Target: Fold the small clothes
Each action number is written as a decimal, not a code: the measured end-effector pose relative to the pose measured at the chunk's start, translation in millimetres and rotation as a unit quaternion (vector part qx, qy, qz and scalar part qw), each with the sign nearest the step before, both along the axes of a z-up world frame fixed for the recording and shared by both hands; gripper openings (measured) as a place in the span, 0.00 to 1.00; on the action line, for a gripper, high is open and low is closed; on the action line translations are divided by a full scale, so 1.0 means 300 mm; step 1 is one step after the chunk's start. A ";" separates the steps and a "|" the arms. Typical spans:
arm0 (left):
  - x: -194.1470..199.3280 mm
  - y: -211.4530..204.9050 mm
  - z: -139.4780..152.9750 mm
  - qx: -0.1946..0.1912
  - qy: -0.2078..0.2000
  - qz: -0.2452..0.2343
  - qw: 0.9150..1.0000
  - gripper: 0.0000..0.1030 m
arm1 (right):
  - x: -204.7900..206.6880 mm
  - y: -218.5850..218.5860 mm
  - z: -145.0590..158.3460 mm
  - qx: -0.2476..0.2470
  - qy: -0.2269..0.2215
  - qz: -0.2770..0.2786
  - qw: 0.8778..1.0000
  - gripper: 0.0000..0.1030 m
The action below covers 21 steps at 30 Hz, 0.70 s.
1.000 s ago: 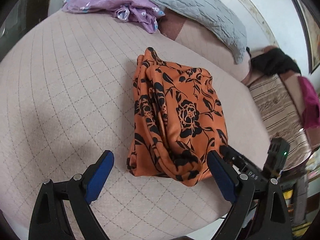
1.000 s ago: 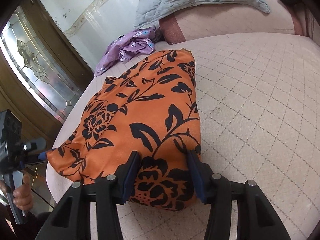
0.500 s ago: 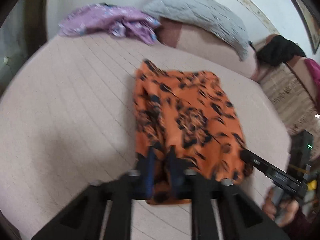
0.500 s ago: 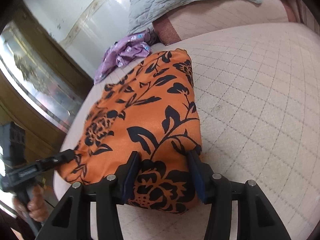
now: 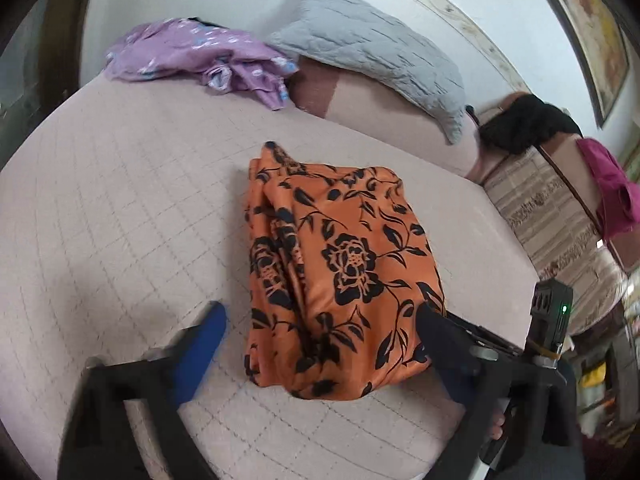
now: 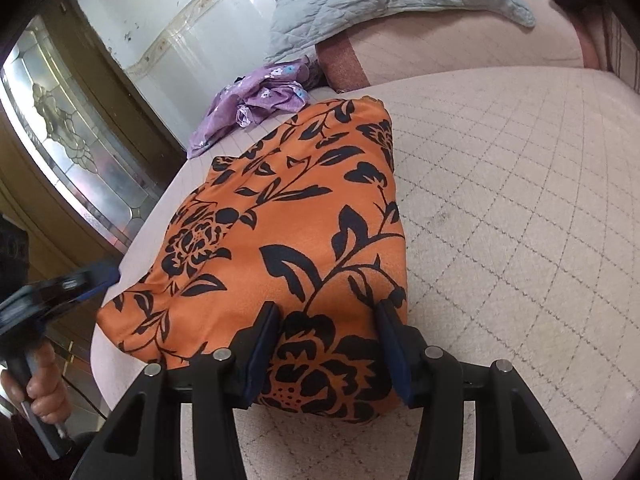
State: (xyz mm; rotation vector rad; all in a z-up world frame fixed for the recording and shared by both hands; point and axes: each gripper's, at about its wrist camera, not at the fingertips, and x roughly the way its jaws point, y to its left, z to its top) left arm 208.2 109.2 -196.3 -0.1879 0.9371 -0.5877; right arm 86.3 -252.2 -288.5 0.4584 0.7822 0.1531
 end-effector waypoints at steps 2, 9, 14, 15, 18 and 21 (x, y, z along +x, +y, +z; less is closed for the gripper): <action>0.017 0.015 -0.018 -0.016 0.027 0.004 0.999 0.93 | -0.001 0.002 0.001 0.001 0.000 0.000 1.000 0.52; 0.015 -0.076 -0.104 0.075 0.052 -0.012 0.996 0.56 | -0.004 0.008 -0.001 -0.008 -0.003 -0.004 1.000 0.52; -0.019 -0.129 -0.080 0.099 -0.010 -0.023 0.995 0.22 | -0.004 0.012 0.000 -0.010 -0.004 -0.007 1.000 0.52; -0.028 -0.130 -0.061 0.098 -0.032 -0.017 0.994 0.21 | -0.005 0.013 0.001 -0.010 -0.004 -0.008 1.000 0.52; -0.061 -0.137 -0.002 0.090 -0.103 -0.010 0.991 0.20 | -0.012 0.005 0.003 0.008 -0.007 -0.021 1.000 0.52; -0.052 -0.156 -0.015 0.134 -0.120 -0.005 0.984 0.20 | -0.023 0.002 -0.007 0.037 -0.016 -0.047 0.998 0.52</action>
